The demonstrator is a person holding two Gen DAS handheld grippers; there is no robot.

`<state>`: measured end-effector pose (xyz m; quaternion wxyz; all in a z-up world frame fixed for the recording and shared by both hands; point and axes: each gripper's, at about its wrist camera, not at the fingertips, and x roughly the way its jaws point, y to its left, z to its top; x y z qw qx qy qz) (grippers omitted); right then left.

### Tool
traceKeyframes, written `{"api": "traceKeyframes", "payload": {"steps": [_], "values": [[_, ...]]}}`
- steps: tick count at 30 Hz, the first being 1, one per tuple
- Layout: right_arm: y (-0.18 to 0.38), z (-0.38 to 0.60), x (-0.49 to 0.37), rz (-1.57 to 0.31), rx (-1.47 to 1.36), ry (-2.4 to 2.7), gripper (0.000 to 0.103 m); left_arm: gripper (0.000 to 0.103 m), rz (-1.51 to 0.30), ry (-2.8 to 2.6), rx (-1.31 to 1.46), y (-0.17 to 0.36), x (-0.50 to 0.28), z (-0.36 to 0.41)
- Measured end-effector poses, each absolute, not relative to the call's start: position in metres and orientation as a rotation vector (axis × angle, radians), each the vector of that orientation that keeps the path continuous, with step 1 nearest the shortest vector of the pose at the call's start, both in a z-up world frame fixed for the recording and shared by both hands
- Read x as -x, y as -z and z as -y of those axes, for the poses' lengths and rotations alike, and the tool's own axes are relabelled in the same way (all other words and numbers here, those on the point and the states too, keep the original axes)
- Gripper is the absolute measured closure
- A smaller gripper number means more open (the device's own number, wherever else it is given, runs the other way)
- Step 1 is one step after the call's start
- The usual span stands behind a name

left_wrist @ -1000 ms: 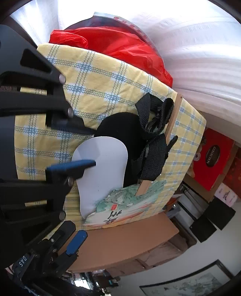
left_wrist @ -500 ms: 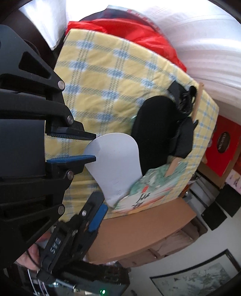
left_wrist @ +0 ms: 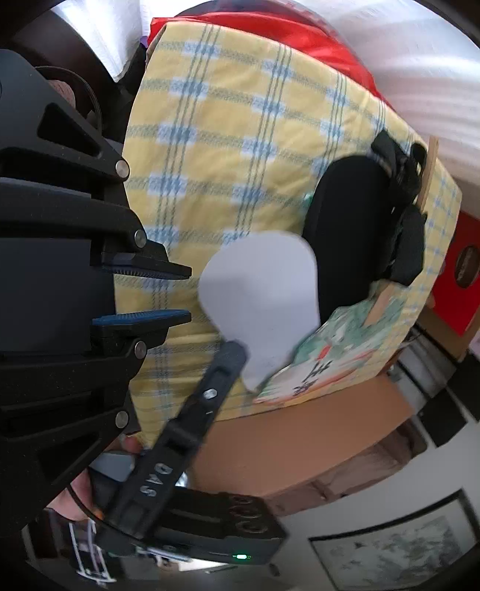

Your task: Organize objects

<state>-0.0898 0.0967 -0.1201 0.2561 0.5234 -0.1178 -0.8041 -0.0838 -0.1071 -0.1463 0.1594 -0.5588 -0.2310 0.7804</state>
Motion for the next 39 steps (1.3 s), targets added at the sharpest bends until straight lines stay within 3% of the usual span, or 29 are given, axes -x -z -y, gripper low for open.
{"api": "traceKeyframes", "payload": {"steps": [2,4,8,9,11,12,24,35,39], "values": [[0.119,-0.097,0.089,0.314,-1.424,2.183,0.047,0.082,0.694,-2.268,1.585,0.144,0.087,0.118],[0.119,-0.098,0.088,0.315,-1.420,2.183,0.048,0.056,0.718,-2.307,1.572,0.143,0.093,0.127],[0.119,-0.097,0.088,0.302,-1.411,2.186,0.048,0.053,0.775,-2.307,1.532,0.146,0.111,0.134],[0.120,-0.097,0.088,0.300,-1.409,2.186,0.047,0.055,0.777,-2.300,1.526,0.147,0.114,0.133],[0.120,-0.097,0.088,0.303,-1.409,2.182,0.048,0.069,0.768,-2.277,1.538,0.150,0.119,0.130],[0.120,-0.097,0.089,0.308,-1.410,2.181,0.048,0.081,0.773,-2.259,1.547,0.152,0.121,0.129],[0.116,-0.096,0.085,0.303,-1.417,2.129,0.048,0.089,0.830,-2.217,1.509,0.134,0.094,0.162],[0.093,-0.088,0.065,0.114,-1.334,2.179,0.048,0.092,0.796,-2.280,1.447,0.089,0.067,0.188],[0.078,-0.072,0.051,-0.050,-1.232,2.217,0.040,0.097,0.837,-2.242,1.406,0.070,0.067,0.193]]}}
